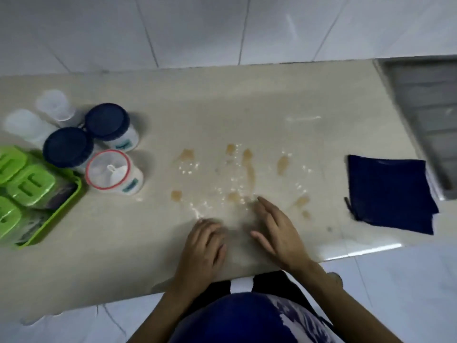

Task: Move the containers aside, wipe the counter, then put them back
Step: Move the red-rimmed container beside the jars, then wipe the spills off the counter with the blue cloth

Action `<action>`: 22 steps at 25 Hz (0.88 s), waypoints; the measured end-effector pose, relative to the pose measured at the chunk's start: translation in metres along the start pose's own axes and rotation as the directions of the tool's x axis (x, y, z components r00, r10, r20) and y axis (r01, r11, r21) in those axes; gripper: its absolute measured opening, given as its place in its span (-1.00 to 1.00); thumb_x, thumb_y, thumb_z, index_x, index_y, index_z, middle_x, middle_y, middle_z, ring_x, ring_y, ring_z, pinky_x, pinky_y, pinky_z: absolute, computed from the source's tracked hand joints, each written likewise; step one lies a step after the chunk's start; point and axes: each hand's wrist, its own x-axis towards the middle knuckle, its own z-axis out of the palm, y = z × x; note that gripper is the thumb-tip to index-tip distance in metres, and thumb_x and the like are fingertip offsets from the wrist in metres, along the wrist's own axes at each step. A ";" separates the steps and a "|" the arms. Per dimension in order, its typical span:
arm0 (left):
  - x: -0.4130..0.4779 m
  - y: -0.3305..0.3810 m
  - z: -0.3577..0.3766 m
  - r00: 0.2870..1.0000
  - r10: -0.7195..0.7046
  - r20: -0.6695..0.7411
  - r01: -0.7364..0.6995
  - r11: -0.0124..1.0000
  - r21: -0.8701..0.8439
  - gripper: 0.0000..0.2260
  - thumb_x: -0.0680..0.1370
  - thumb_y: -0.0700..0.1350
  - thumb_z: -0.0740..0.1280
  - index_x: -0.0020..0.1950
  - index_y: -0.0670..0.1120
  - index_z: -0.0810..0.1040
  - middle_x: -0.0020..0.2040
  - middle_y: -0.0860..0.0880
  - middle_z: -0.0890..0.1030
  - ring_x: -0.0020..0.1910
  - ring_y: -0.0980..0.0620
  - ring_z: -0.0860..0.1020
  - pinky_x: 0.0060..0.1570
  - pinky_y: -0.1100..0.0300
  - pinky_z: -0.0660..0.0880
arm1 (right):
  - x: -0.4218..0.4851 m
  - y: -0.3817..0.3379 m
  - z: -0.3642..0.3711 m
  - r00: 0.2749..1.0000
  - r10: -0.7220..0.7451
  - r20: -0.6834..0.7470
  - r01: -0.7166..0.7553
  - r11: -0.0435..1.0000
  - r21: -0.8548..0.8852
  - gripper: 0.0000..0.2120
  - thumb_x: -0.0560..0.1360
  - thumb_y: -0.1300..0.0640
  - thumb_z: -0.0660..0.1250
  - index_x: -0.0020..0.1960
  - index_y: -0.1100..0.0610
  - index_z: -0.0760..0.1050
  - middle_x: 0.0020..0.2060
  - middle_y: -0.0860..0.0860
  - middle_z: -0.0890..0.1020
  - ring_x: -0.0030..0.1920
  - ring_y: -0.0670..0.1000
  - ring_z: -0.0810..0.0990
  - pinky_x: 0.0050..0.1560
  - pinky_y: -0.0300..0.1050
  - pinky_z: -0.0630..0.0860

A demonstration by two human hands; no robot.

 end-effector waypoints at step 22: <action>0.149 0.173 0.114 0.977 -0.014 0.213 -0.039 0.969 0.243 -0.65 0.60 -0.01 0.16 0.31 -0.13 0.49 0.40 -0.12 0.45 0.44 -0.04 0.31 0.53 0.05 0.03 | -0.027 0.286 -0.155 0.942 0.330 0.063 -0.281 0.876 -0.391 -0.17 0.41 -0.50 -0.03 0.54 -0.15 -0.13 0.55 0.12 -0.19 0.53 0.18 -0.28 0.43 0.41 -0.24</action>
